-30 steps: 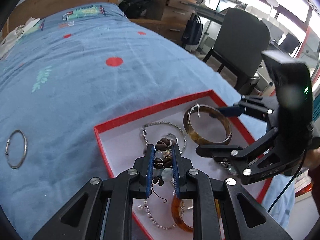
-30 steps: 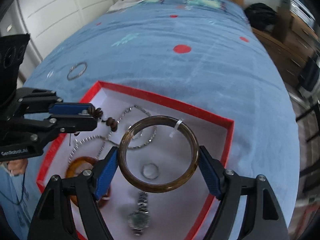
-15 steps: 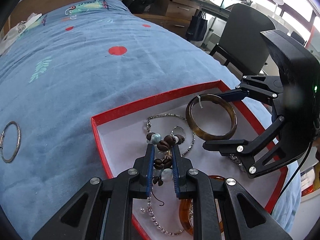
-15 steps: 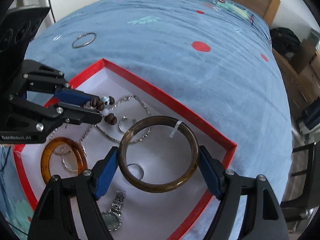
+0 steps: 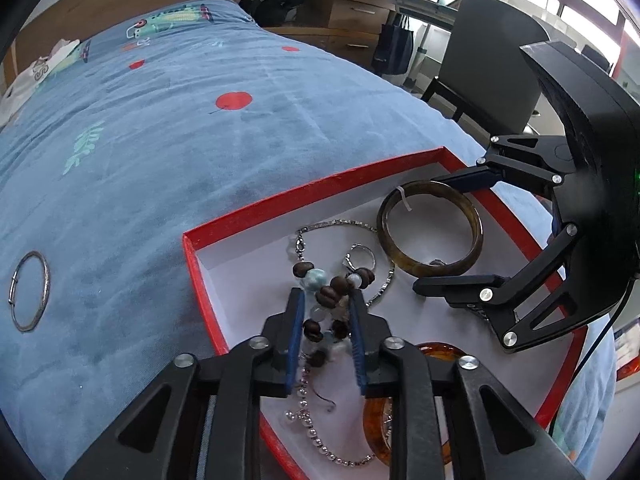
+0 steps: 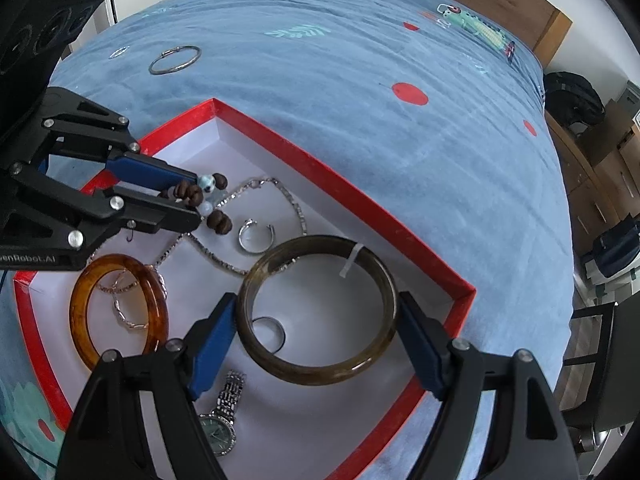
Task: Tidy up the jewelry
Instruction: 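Carry the horn bangle and beaded bracelet into the red box and release both, then withdraw both tools from the box toward the silver hoop and bangle, then grasp the twisted silver hoop with the left tool while the right tool grasps the silver bangle, then carry the hoop and silver bangle into the red box and release both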
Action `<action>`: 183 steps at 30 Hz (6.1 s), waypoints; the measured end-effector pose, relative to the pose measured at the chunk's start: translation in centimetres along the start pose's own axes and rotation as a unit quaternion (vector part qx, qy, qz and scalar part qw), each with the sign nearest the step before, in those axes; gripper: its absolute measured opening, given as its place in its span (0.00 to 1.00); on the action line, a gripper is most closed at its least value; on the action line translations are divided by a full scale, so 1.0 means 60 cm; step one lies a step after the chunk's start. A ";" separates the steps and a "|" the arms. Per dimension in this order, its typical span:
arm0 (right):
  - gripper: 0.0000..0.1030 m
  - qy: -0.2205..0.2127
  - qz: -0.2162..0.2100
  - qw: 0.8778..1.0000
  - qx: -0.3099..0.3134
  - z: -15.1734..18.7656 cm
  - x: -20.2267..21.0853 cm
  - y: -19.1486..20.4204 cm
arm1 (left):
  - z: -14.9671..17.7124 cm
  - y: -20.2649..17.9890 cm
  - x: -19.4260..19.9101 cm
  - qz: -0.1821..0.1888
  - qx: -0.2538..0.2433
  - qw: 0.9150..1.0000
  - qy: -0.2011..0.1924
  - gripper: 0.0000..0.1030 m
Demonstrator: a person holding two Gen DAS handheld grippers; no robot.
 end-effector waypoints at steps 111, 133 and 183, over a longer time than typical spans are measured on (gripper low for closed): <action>0.67 -0.079 0.015 0.969 -0.233 -0.356 -0.185 0.304 | 0.141 0.583 0.299 -0.232 0.158 0.958 -0.059 0.37; 0.67 -0.105 0.118 0.952 -0.262 -0.128 0.151 0.152 | 0.015 0.213 0.280 -0.063 0.045 0.993 -0.089 0.37; 0.68 -0.042 0.040 0.981 -0.186 0.075 0.078 0.096 | -0.005 -0.024 -0.004 -0.002 -0.041 0.999 0.015 0.48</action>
Point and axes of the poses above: each gripper's, at about its wrist camera, not at the fingertips, and x roughly against the way its jaws point, y to its left, z to its underside, the point moved 5 cm from there along -x, roughly the way its jaws point, and after that the axes turned 12 degrees about -y, right-handed, at the moved point
